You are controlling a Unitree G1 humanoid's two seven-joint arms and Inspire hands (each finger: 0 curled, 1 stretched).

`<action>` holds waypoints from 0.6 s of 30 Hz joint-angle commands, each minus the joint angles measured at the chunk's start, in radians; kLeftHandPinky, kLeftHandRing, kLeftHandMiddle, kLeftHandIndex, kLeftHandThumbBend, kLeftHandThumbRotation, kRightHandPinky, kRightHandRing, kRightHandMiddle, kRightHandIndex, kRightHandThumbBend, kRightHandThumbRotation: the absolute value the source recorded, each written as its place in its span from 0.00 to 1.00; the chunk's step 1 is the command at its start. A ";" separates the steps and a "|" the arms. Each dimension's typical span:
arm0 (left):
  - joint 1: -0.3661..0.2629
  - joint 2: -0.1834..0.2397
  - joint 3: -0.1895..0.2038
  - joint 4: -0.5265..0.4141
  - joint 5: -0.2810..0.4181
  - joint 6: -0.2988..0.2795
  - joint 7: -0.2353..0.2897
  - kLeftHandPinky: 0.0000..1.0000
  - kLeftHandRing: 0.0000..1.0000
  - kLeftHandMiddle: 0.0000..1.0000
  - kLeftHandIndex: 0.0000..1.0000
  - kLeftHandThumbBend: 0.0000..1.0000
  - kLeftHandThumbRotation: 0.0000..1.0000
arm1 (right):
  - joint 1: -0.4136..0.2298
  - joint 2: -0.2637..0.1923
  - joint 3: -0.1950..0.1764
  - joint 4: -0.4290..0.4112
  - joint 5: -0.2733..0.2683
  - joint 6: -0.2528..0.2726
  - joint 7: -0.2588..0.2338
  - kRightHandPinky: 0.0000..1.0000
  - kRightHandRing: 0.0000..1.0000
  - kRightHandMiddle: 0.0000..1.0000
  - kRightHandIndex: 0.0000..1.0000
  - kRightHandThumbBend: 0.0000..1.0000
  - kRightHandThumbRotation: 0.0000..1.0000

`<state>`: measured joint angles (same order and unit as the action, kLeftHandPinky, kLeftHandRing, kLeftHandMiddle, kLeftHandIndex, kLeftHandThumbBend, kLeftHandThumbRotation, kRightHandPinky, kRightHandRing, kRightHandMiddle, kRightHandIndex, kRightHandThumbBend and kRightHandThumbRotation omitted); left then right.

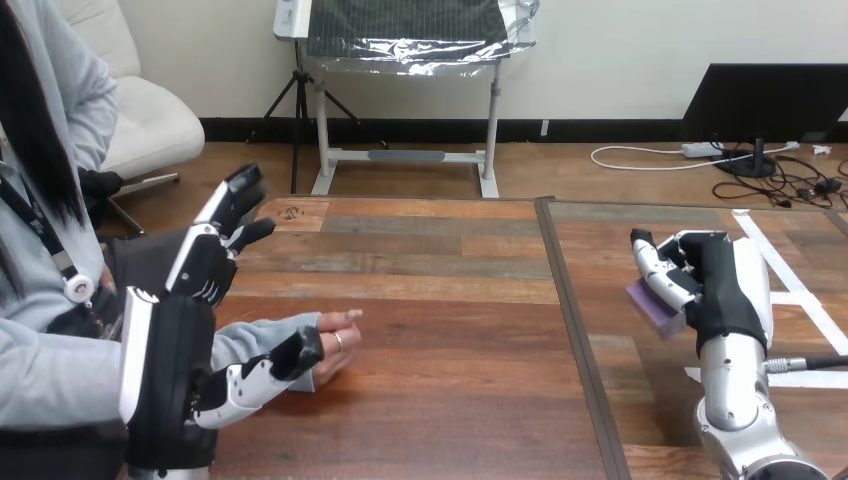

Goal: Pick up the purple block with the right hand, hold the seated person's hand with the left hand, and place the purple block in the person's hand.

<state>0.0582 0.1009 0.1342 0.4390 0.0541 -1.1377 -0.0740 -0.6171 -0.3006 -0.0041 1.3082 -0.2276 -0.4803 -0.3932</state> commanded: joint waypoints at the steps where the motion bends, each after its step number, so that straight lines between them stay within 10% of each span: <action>1: -0.034 0.005 0.016 -0.037 0.059 0.020 0.030 0.81 0.91 0.93 0.89 1.00 0.72 | -0.097 0.008 -0.012 -0.042 0.013 -0.024 0.000 0.02 0.06 0.11 0.15 0.28 0.37; 7: -0.043 0.017 0.035 -0.030 0.131 0.030 0.075 0.82 0.91 0.93 0.89 1.00 0.74 | -0.100 0.011 -0.015 -0.044 0.014 -0.024 0.003 0.01 0.06 0.11 0.14 0.28 0.37; 18: -0.017 0.081 0.078 -0.135 0.465 0.222 0.234 0.89 0.93 0.93 0.91 1.00 0.66 | -0.115 0.025 -0.042 -0.044 0.049 -0.015 0.030 0.01 0.06 0.11 0.13 0.27 0.40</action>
<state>0.0649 0.1366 0.1996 0.3884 0.4359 -0.9738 0.1104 -0.6184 -0.2803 -0.0299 1.3045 -0.1961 -0.4803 -0.3700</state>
